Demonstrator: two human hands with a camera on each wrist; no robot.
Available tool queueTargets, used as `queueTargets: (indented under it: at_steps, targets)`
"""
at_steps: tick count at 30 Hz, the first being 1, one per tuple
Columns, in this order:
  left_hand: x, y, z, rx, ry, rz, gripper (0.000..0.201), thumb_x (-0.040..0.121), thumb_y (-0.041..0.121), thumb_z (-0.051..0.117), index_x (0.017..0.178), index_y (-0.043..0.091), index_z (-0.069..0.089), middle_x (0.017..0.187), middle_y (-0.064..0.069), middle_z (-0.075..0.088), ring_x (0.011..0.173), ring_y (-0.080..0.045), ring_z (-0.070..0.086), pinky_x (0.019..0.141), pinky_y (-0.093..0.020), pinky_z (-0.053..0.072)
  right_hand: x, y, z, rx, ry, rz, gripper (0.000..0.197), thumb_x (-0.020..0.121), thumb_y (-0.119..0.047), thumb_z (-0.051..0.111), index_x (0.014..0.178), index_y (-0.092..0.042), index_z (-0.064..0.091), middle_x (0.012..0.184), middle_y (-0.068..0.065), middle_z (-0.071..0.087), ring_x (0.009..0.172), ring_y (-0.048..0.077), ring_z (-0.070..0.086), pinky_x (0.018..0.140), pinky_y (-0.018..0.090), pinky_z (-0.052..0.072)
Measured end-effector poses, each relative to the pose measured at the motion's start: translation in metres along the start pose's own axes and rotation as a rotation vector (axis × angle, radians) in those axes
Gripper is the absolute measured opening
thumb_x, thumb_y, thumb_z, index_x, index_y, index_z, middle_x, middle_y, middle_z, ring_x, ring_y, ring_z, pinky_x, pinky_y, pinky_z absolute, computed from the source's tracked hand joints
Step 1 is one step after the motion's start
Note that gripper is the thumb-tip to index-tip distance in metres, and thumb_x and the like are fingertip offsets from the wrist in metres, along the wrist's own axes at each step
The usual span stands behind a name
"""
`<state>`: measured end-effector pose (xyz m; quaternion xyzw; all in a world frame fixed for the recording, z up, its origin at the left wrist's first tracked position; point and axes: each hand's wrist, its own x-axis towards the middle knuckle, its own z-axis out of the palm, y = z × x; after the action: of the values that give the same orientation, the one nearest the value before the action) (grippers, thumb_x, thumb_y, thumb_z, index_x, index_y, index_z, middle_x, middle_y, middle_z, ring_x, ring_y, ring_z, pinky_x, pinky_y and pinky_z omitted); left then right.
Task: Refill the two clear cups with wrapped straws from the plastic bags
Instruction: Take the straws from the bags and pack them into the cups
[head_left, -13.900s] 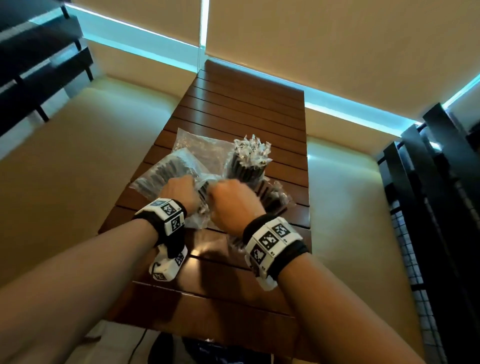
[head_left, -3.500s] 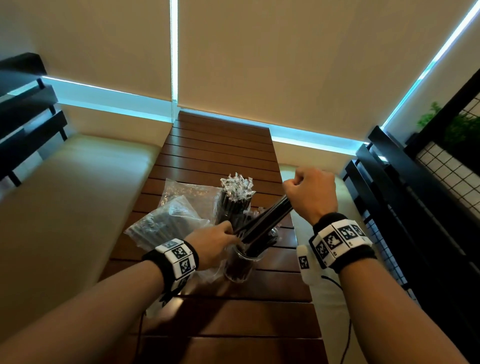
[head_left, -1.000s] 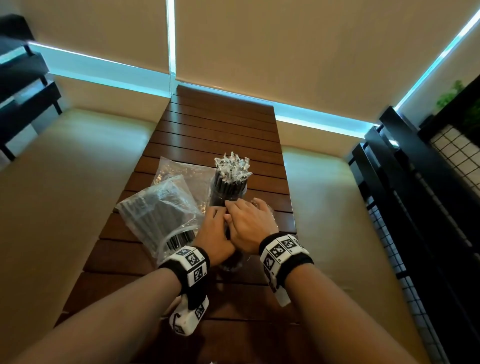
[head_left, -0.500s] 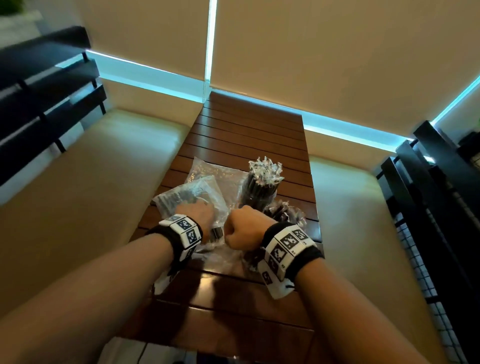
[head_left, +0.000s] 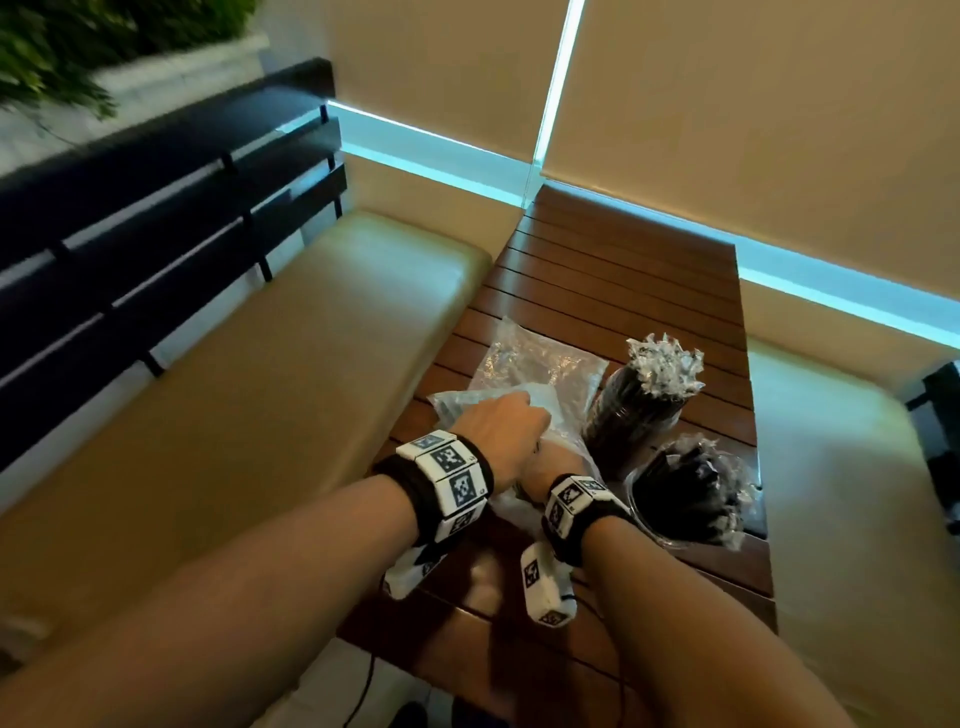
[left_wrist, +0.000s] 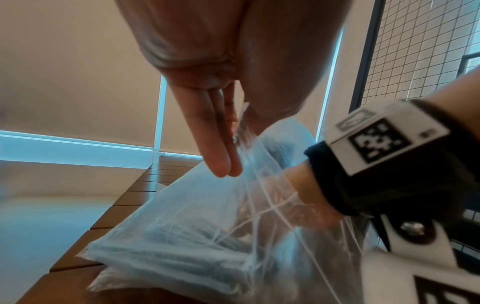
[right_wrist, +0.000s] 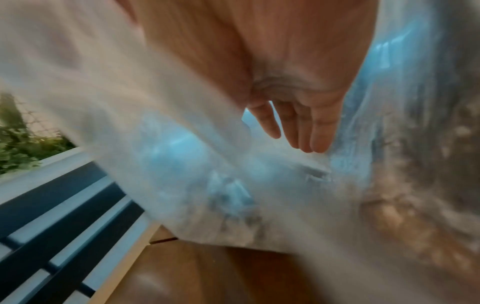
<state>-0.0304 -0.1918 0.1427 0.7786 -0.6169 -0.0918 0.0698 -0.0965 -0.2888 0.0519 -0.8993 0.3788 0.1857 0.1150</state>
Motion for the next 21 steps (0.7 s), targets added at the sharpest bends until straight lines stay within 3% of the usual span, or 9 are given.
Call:
queueTargets:
  at_steps: [3,6,9,12,17,21]
  targets:
    - [-0.007,-0.008,-0.001,-0.029,0.009,0.021,0.019,0.091,0.006,0.049,0.105,0.010,0.060,0.100,-0.009,0.052,0.088,-0.031,0.058,0.068,-0.037,0.045,0.011,-0.002,0.019,0.134,-0.093,0.045,0.032,0.101,-0.021,0.043,0.130,-0.016,0.055,0.135,0.008,0.056,0.122,0.024,0.053,0.099,0.031,0.044]
    - [-0.011,-0.014,0.000,-0.051,0.018,0.024,0.023,0.090,0.006,0.053,0.111,0.012,0.061,0.102,-0.008,0.054,0.089,-0.029,0.060,0.074,-0.040,0.053,0.025,-0.004,0.035,0.157,-0.135,0.045,0.033,0.096,-0.030,0.044,0.123,-0.021,0.060,0.129,0.006,0.061,0.115,0.024,0.056,0.097,0.034,0.046]
    - [-0.012,-0.016,0.000,-0.052,0.030,0.025,0.025,0.089,0.006,0.056,0.113,0.012,0.062,0.103,-0.007,0.054,0.090,-0.028,0.061,0.075,-0.038,0.054,0.021,-0.006,0.032,0.141,-0.135,0.063,0.031,0.098,-0.031,0.045,0.122,-0.019,0.060,0.122,0.006,0.063,0.114,0.024,0.058,0.091,0.032,0.044]
    - [-0.011,-0.018,0.002,-0.066,0.048,0.019,0.026,0.090,0.006,0.056,0.114,0.013,0.061,0.103,-0.006,0.055,0.090,-0.027,0.061,0.076,-0.041,0.054,0.017,-0.007,0.027,0.162,-0.109,0.112,0.026,0.096,-0.027,0.045,0.115,-0.020,0.061,0.117,0.004,0.065,0.103,0.022,0.060,0.084,0.031,0.048]
    - [-0.008,-0.021,0.005,-0.076,0.091,0.013,0.022,0.089,0.007,0.055,0.109,0.014,0.062,0.100,-0.004,0.054,0.087,-0.027,0.060,0.073,-0.038,0.052,0.009,0.003,0.014,0.145,-0.049,0.166,0.025,0.100,-0.018,0.044,0.118,-0.011,0.059,0.119,0.008,0.062,0.111,0.024,0.058,0.079,0.028,0.040]
    - [-0.001,-0.022,0.010,-0.087,0.124,-0.016,0.017,0.090,0.008,0.055,0.104,0.015,0.063,0.100,-0.004,0.055,0.087,-0.025,0.058,0.067,-0.031,0.040,0.001,0.002,0.002,0.197,-0.020,0.138,0.026,0.100,-0.018,0.045,0.119,-0.009,0.060,0.124,0.008,0.062,0.114,0.026,0.057,0.089,0.030,0.043]
